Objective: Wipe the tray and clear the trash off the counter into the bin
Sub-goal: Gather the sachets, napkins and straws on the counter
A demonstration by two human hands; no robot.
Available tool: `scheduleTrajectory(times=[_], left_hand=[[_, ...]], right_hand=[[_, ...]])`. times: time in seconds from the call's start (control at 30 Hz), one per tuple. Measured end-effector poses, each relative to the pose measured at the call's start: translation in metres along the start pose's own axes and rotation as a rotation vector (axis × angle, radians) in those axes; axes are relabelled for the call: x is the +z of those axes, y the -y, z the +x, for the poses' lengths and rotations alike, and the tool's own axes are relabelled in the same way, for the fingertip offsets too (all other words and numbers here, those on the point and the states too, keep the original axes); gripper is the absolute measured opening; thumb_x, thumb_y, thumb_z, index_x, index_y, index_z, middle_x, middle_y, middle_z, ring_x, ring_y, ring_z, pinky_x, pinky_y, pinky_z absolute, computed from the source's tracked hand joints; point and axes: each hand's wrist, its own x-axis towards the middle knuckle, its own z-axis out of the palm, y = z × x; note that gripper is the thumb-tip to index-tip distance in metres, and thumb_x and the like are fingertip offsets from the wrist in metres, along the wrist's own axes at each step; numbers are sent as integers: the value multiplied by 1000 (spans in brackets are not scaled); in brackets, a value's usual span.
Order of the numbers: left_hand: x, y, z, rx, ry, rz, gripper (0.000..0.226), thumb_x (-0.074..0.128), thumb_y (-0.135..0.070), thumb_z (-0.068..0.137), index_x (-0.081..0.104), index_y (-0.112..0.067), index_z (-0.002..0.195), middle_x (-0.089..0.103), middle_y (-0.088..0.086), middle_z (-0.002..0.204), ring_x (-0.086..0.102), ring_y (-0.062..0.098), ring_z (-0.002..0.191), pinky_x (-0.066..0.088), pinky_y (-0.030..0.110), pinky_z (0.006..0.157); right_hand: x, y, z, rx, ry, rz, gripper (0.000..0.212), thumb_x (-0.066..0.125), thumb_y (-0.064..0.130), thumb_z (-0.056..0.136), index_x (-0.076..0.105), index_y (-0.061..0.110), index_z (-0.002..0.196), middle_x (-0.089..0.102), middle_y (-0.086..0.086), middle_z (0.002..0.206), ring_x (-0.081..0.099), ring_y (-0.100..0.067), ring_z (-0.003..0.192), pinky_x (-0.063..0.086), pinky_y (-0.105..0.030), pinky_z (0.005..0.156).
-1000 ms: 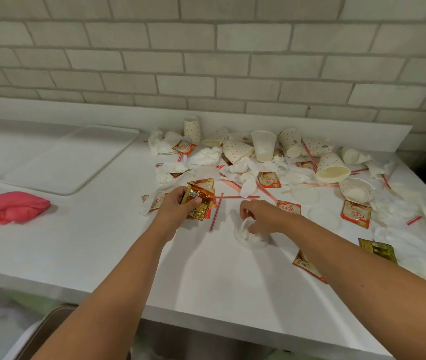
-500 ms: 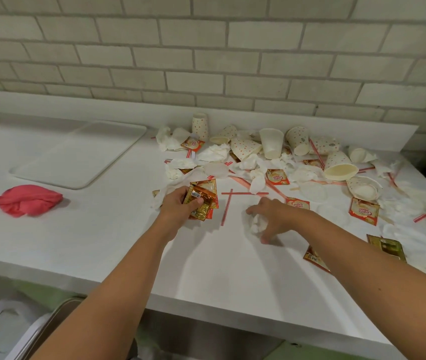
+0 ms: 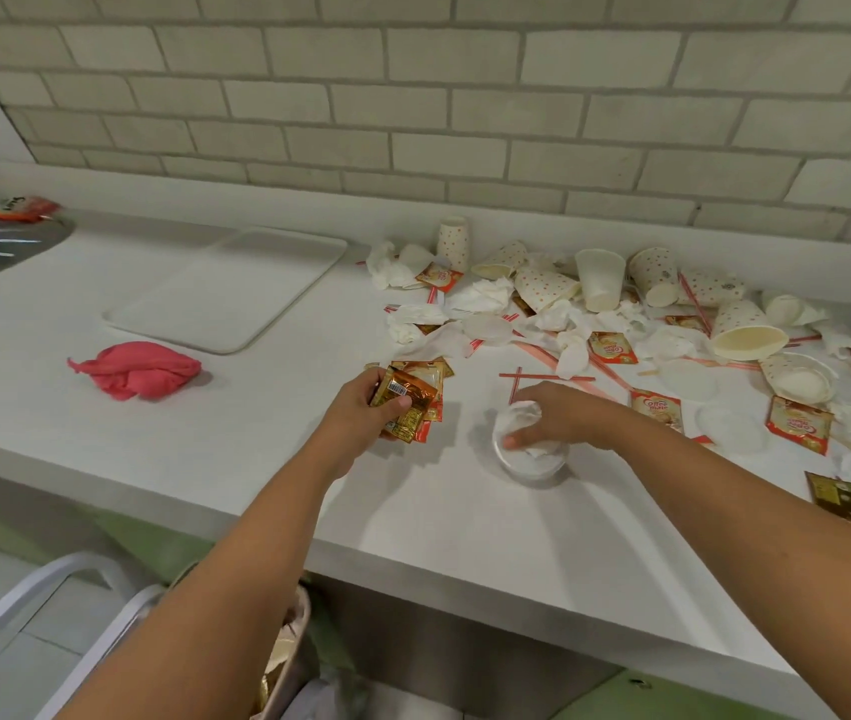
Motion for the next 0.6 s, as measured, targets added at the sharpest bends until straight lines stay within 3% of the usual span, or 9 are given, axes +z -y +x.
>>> scheduleTrajectory(times=[0.2, 0.37, 0.5, 0.57, 0.6], left_hand=[[-60, 9, -31, -52, -52, 62, 22, 59, -6, 89, 48, -12, 108, 64, 11, 100, 62, 22, 81, 51, 30, 66], [-125, 24, -70, -139, -116, 136, 27, 64, -5, 81, 50, -25, 93, 65, 6, 87, 59, 22, 73, 46, 31, 59], [-174, 44, -112, -285, -114, 153, 34, 64, -18, 64, 56, -22, 97, 68, 10, 93, 62, 27, 80, 50, 41, 77], [-195, 63, -128, -371, -113, 177, 36, 66, -15, 73, 54, -18, 106, 66, 13, 103, 64, 30, 88, 52, 41, 79], [-202, 73, -133, -413, -114, 198, 33, 65, -11, 80, 51, -17, 110, 63, 14, 106, 63, 30, 89, 54, 36, 73]], right_hand=[[28, 95, 13, -118, 71, 310, 22, 55, 17, 92, 55, 14, 114, 56, -1, 101, 54, -16, 91, 42, -25, 69], [78, 174, 25, -264, 86, 104, 37, 51, 12, 90, 48, 12, 127, 53, -9, 117, 47, -20, 96, 40, -25, 63], [127, 217, 26, -374, 167, 9, 37, 51, 11, 91, 48, 10, 127, 53, -14, 128, 52, -28, 110, 37, -26, 75], [150, 231, 27, -390, 207, -35, 35, 49, 9, 91, 47, 9, 127, 53, -16, 128, 52, -30, 113, 37, -26, 75], [161, 236, 28, -391, 212, -59, 36, 49, 9, 92, 47, 9, 127, 53, -16, 128, 52, -30, 113, 37, -27, 76]])
